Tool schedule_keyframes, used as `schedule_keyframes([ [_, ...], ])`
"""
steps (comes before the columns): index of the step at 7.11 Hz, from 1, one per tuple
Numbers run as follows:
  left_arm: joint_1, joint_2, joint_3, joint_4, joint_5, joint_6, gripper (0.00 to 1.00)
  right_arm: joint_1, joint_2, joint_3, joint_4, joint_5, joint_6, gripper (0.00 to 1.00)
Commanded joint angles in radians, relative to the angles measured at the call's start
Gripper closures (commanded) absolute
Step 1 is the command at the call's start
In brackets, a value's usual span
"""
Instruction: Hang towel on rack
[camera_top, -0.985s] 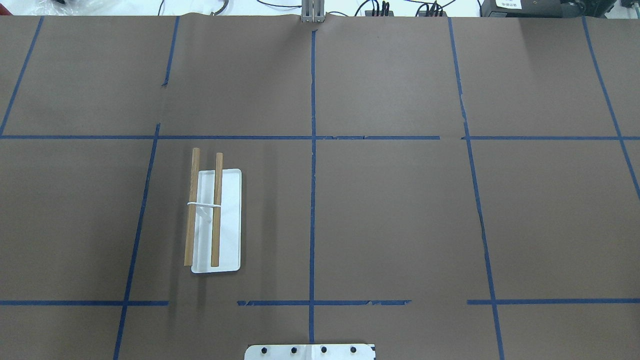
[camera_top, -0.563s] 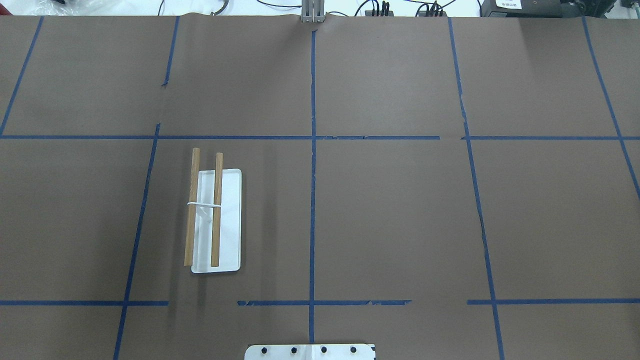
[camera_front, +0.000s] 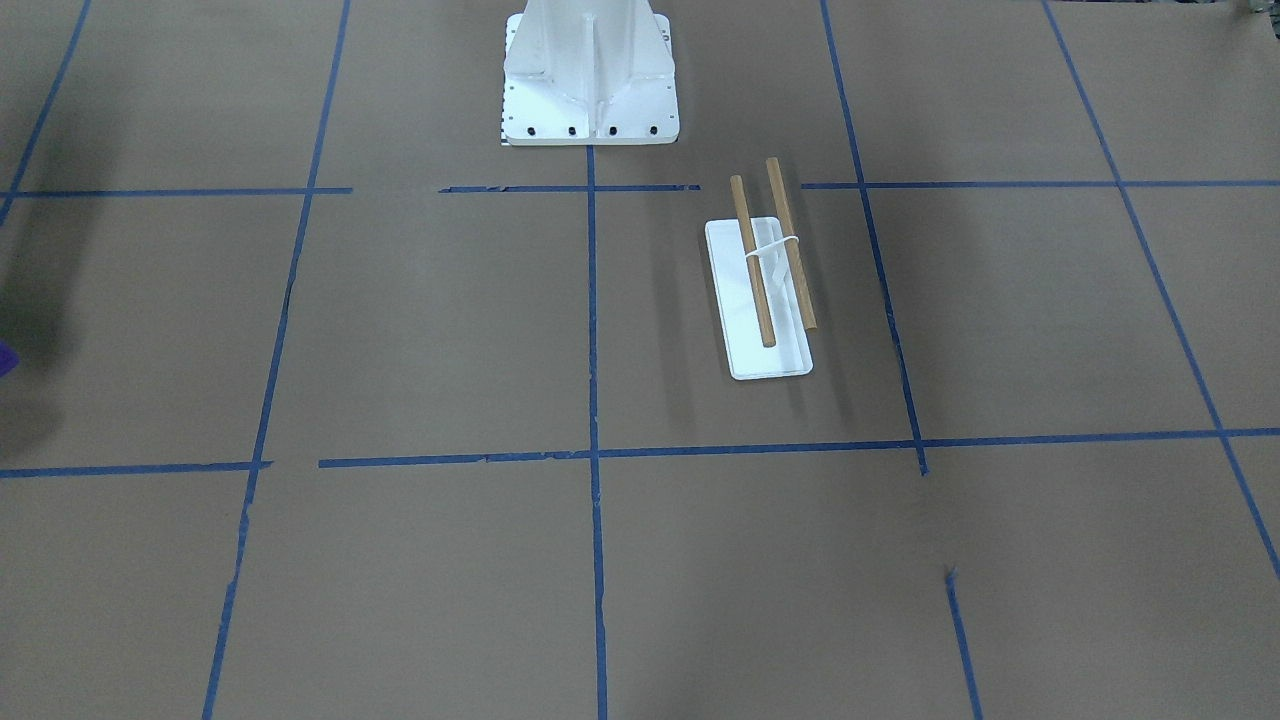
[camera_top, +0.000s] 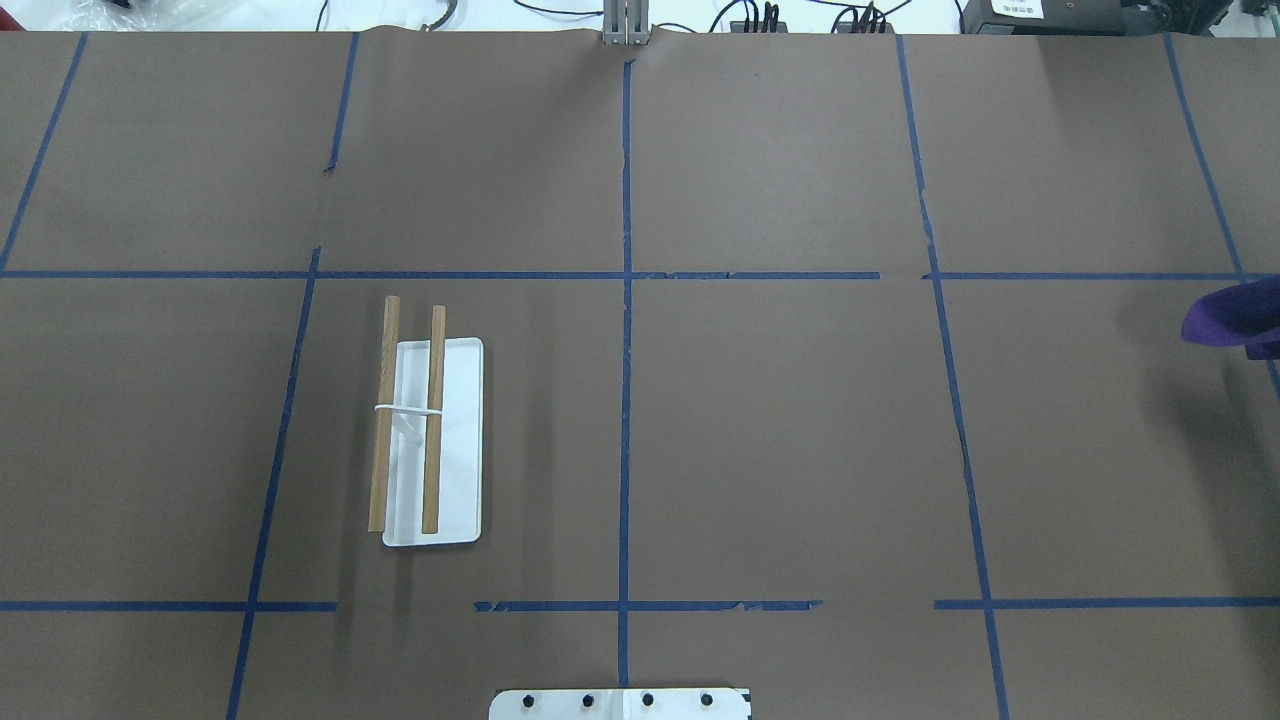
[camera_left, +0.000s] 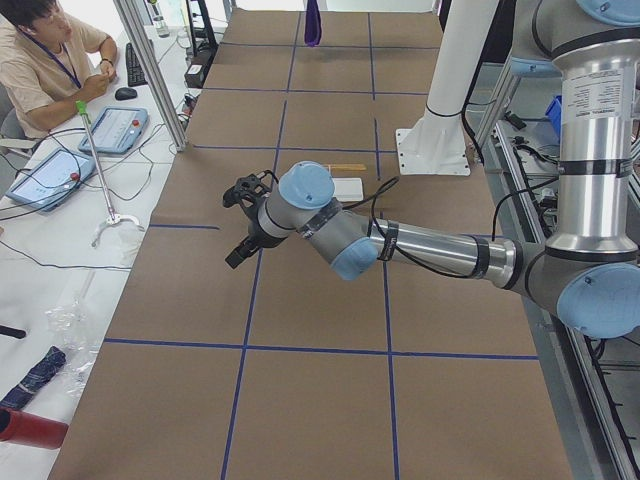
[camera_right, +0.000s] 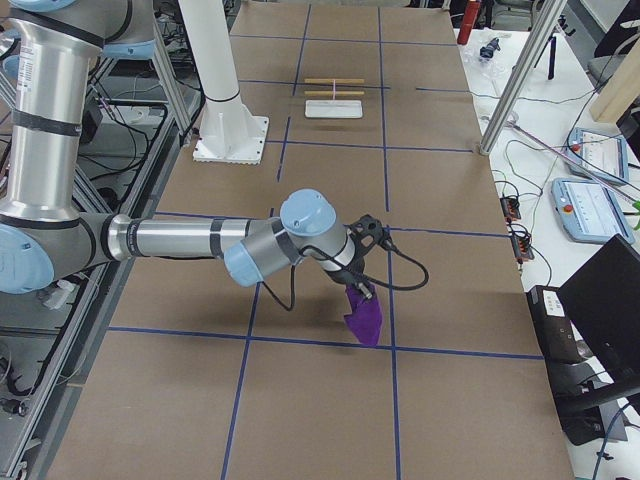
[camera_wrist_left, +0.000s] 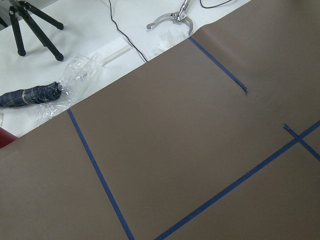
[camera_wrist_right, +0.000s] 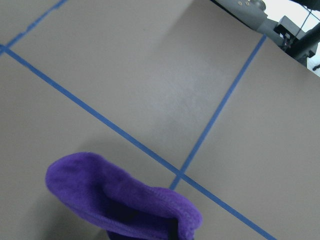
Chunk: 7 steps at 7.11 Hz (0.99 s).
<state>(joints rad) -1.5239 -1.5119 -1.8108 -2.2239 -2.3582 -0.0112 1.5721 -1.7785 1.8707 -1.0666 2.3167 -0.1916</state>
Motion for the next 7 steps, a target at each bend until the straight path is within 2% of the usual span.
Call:
schedule_keyframes([
  [1,0.085,-0.069,-0.002,-0.002,0.010,-0.208,0.00,-0.122,0.053,0.161,-0.006,0.049,0.198,1.00],
  [3,0.175,-0.163,-0.005,-0.002,0.011,-0.529,0.00,-0.302,0.167,0.234,-0.003,0.033,0.483,1.00],
  [4,0.223,-0.195,-0.016,-0.002,0.011,-0.658,0.00,-0.392,0.250,0.234,-0.003,-0.015,0.649,1.00],
  [5,0.302,-0.239,-0.030,0.000,0.016,-0.835,0.00,-0.503,0.327,0.232,-0.003,-0.131,0.796,1.00],
  [6,0.388,-0.285,-0.031,0.001,0.093,-1.016,0.00,-0.614,0.384,0.232,-0.007,-0.267,0.873,1.00],
  [7,0.472,-0.383,-0.031,0.089,0.120,-1.184,0.09,-0.708,0.436,0.232,-0.009,-0.396,0.973,1.00],
])
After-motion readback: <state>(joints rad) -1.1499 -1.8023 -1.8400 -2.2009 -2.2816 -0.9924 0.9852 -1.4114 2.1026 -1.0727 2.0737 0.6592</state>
